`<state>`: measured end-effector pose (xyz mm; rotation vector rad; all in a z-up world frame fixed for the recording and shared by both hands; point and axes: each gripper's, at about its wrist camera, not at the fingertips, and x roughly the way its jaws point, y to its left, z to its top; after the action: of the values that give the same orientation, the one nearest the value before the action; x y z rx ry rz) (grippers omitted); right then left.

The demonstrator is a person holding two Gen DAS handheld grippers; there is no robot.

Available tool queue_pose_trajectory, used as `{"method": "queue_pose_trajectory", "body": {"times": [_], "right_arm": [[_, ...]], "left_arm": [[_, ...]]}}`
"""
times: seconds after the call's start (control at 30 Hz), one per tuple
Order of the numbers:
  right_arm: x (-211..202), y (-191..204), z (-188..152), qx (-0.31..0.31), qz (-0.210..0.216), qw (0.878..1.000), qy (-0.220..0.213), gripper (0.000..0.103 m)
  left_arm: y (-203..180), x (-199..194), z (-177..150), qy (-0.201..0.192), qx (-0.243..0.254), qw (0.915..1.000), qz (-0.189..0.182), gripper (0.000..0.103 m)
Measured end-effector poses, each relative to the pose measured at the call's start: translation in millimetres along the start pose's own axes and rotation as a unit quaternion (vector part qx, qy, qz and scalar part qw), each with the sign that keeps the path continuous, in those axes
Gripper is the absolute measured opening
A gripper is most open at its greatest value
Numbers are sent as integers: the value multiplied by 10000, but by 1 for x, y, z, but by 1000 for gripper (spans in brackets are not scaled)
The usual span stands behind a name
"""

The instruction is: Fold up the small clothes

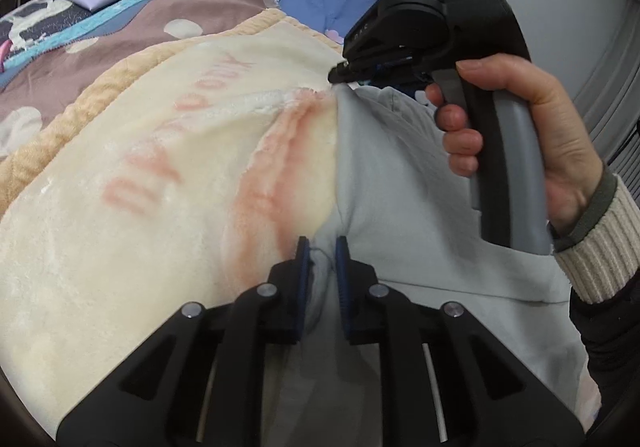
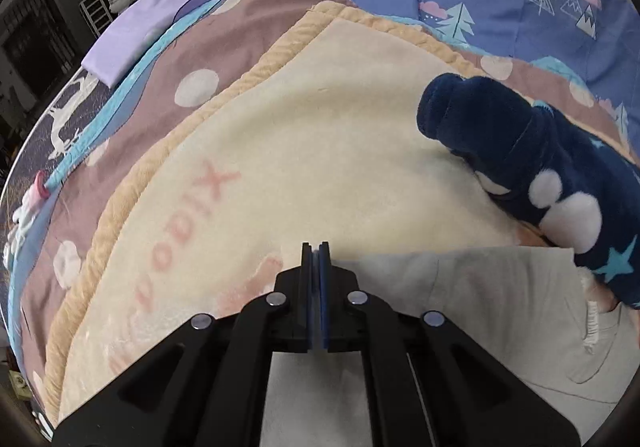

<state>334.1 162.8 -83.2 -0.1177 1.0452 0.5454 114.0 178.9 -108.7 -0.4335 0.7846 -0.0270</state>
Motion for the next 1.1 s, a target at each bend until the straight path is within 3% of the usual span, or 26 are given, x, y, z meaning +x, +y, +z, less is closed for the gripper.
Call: {"method": "queue_pose_trajectory", "body": {"times": [0.13,0.2,0.33,0.43,0.57,0.6,0.7,0.77,0.87,0.97,1.03,1.07,1.1], "right_arm": [[-28,-18,-8,170,41,9997,-196,4],[-67,-36,-24,281,205,9981,-504,4],[-147,-73,-102,-43,178,9962,-853,4],[-179,-119,-178,256,-73,9970,-734,4],[-161,-196,-256,1387,-778,9873,-19,5],[-160,-212,-269,1614,-298,9858,-360,4],[-159,-238,-282,2275,512,9708,-565,3],[-156,-237,-281,2358,463,9690,-575,3],[-156,-216,-277,1858,-55,9804,-655,3],[-172,-217,-282,1987,39,9767,-809,4],[-202,-235,-293,2421,162,9652,-977,9],[-224,-245,-304,2559,194,9592,-1183,9],[-246,-255,-316,2654,143,9537,-1408,9]], "left_arm": [[3,-1,-1,23,-80,10000,-30,17],[6,-1,-1,32,-142,9998,-97,18],[8,-1,0,23,-161,9998,-118,20],[5,-3,-2,-2,-123,9999,-90,21],[0,-10,1,-101,-66,9999,8,20],[-4,-16,3,-170,-24,9998,76,16],[-37,-40,8,-420,474,9979,151,13],[-70,-46,12,-433,918,9946,209,13],[-116,-32,17,-176,1347,9906,142,13],[-148,8,14,161,1569,9874,124,24],[-154,47,0,517,1776,9818,429,52],[-153,68,-13,672,1916,9773,601,52],[-152,73,-21,516,2050,9754,632,53]]}}
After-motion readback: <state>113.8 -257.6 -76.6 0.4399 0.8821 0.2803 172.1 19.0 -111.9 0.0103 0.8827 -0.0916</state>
